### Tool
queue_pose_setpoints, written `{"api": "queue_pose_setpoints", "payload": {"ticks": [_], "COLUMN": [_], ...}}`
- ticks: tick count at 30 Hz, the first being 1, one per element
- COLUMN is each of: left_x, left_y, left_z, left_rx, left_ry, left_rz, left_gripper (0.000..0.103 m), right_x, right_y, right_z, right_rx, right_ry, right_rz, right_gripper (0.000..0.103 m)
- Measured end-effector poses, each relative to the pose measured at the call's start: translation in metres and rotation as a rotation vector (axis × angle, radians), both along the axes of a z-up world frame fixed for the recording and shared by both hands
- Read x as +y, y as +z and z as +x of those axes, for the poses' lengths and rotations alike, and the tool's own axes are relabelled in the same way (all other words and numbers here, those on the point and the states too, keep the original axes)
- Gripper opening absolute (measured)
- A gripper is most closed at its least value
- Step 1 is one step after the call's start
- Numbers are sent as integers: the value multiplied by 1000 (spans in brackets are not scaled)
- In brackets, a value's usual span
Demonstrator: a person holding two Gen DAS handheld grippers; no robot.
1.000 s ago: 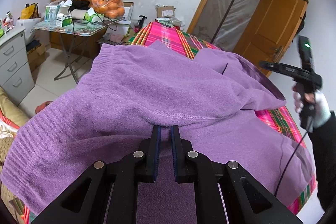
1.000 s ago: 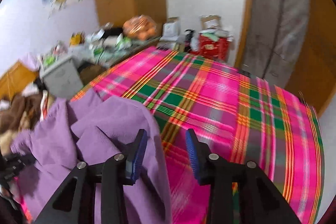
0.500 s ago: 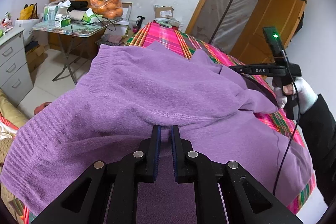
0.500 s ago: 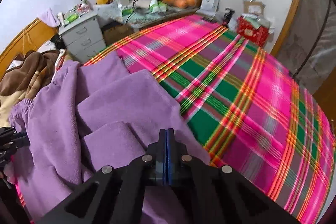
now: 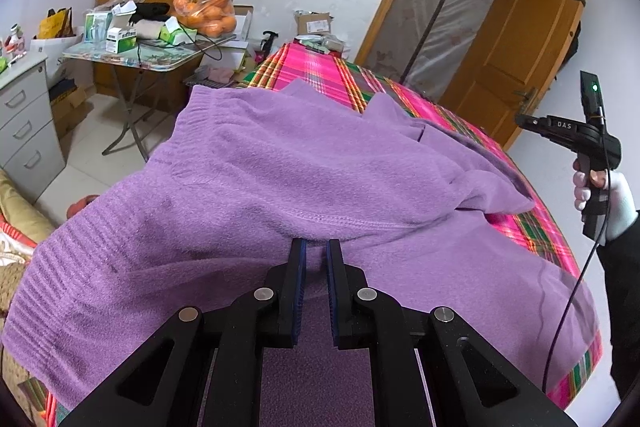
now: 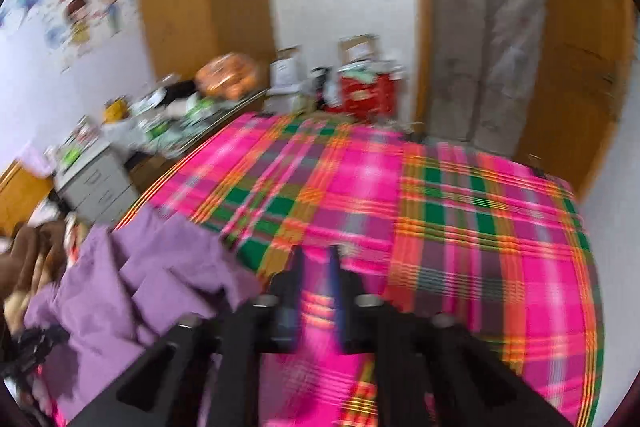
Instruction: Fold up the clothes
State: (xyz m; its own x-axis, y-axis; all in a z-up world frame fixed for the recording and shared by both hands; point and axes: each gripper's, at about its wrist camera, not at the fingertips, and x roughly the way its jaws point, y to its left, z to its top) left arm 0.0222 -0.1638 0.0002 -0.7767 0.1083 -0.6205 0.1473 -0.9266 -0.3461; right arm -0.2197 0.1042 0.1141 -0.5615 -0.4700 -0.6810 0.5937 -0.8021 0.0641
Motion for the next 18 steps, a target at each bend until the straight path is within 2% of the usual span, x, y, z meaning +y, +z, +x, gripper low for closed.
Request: {"api": "queue_pose_setpoints", "payload": {"ticks": [1, 4, 11, 13, 15, 16, 17, 18], "left_x": [0, 0, -1, 2, 2, 1, -1, -3], "left_y": [0, -1, 0, 5, 14, 20, 26, 30], "left_z": [0, -1, 0, 0, -3, -4, -6, -9], "left_rx": [-2, -7, -12, -5, 22, 42, 61, 83], "left_ry": [1, 1, 17, 19, -1, -3, -5, 7], "left_rz": [0, 3, -2, -22, -10, -6, -2, -5], "left_gripper": [10, 10, 10, 10, 10, 10, 10, 10], "right_x": [-15, -56, -99, -111, -123, -128, -129, -128], "right_y": [-4, -20, -63, -76, -88, -93, -94, -92], "right_z": [-1, -6, -23, -28, -33, -35, -35, -34], "right_rx": [-5, -34, -128, -155, -182, -194, -199, -190], "right_ry": [57, 179, 284, 314, 344, 352, 342, 326], "right_rz": [19, 85, 214, 251, 288, 299, 290, 277], "right_gripper": [44, 46, 48, 48, 48, 44, 29, 5]}}
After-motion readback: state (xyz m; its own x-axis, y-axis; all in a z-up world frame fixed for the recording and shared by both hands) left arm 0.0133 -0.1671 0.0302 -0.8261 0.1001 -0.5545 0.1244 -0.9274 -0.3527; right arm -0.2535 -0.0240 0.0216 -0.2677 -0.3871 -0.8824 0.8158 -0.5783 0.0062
